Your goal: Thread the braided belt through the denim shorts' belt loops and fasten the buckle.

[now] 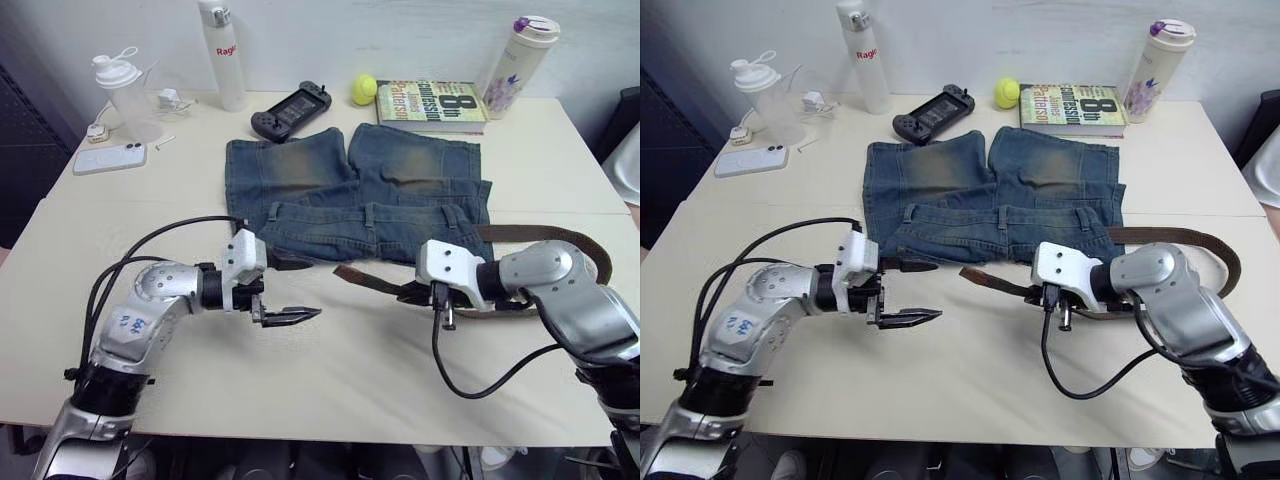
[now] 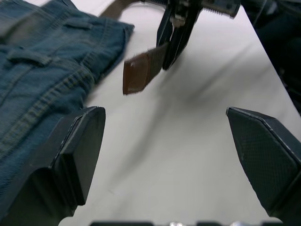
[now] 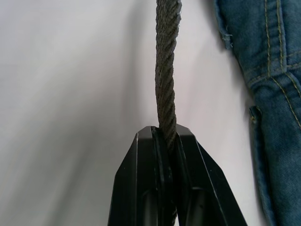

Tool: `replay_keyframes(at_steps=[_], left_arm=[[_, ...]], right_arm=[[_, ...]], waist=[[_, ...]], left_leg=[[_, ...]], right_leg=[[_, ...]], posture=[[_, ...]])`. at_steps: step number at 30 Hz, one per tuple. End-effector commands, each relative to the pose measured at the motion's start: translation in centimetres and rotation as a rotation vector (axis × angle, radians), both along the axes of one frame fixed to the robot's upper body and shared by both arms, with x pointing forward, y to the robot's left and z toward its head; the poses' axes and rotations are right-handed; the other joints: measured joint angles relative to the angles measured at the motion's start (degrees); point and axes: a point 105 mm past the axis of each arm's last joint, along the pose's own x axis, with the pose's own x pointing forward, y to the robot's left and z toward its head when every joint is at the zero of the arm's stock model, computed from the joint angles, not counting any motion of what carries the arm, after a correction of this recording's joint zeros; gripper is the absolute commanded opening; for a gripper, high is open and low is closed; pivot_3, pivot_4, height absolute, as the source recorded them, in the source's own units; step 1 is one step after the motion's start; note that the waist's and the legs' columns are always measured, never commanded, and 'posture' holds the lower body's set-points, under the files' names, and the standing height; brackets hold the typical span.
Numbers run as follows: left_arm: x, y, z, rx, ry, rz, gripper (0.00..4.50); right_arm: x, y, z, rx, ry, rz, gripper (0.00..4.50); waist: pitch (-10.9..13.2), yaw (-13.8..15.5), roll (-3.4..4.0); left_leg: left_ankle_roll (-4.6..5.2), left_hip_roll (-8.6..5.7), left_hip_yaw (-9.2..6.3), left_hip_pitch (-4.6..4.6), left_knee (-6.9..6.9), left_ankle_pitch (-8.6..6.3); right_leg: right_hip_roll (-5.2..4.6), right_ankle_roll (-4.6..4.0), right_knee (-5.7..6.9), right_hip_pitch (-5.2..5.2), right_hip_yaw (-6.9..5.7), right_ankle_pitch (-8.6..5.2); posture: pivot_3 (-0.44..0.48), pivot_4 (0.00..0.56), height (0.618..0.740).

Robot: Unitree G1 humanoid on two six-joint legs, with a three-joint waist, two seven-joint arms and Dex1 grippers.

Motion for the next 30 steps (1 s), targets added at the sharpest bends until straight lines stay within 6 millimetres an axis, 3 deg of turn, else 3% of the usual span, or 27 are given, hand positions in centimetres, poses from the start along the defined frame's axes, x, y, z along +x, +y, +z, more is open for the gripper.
replay_keyframes(at_steps=[1, 15, 19, 26, 30], left_arm=[[0.8, -0.4, 0.7, 0.012, -0.046, -0.054, 4.5], [1.6, -3.1, 0.5, 0.005, -0.008, -0.156, 4.5], [1.6, -2.9, 0.2, 0.019, -0.004, -0.157, 3.38], [1.2, -3.1, 0.4, 0.005, 0.001, -0.17, 0.19], [1.0, -3.0, 0.4, 0.004, 0.005, -0.177, 0.08]], right_arm=[[-0.8, 0.9, 0.8, 0.007, -0.038, 0.03, 0.04], [-2.4, 2.2, 0.0, -0.016, -0.005, 0.087, 0.04], [-2.4, 2.3, 0.3, -0.011, -0.006, 0.086, 0.0], [-2.4, 2.4, 0.5, -0.003, -0.008, 0.085, 0.0], [-2.2, 2.4, 0.7, 0.008, -0.014, 0.073, 0.0]], waist=[[0.0, -0.02, 0.0], [0.01, -0.16, -0.01], [0.01, -0.14, -0.01], [0.01, -0.14, -0.01], [0.01, -0.15, -0.01]], left_leg=[[0.0, 0.01, 0.02, 0.01, 0.0, 0.0], [0.05, 0.06, 0.18, 0.0, 0.13, -0.02], [0.07, 0.04, 0.18, 0.0, 0.19, -0.03], [0.09, 0.04, 0.18, 0.0, 0.21, -0.05], [0.1, 0.04, 0.18, 0.0, 0.22, -0.05]], right_leg=[[0.0, 0.0, 0.02, -0.02, 0.03, 0.0], [0.0, 0.0, 0.28, -0.18, 0.19, 0.0], [-0.01, 0.0, 0.31, -0.18, 0.2, 0.0], [-0.02, 0.0, 0.32, -0.17, 0.21, 0.0], [-0.02, 0.0, 0.32, -0.17, 0.21, 0.0]], posture=[[0.0, 0.15, 0.74], [0.0, 0.15, 0.74], [0.0, 0.15, 0.74], [0.0, 0.15, 0.74], [0.0, 0.15, 0.74]])
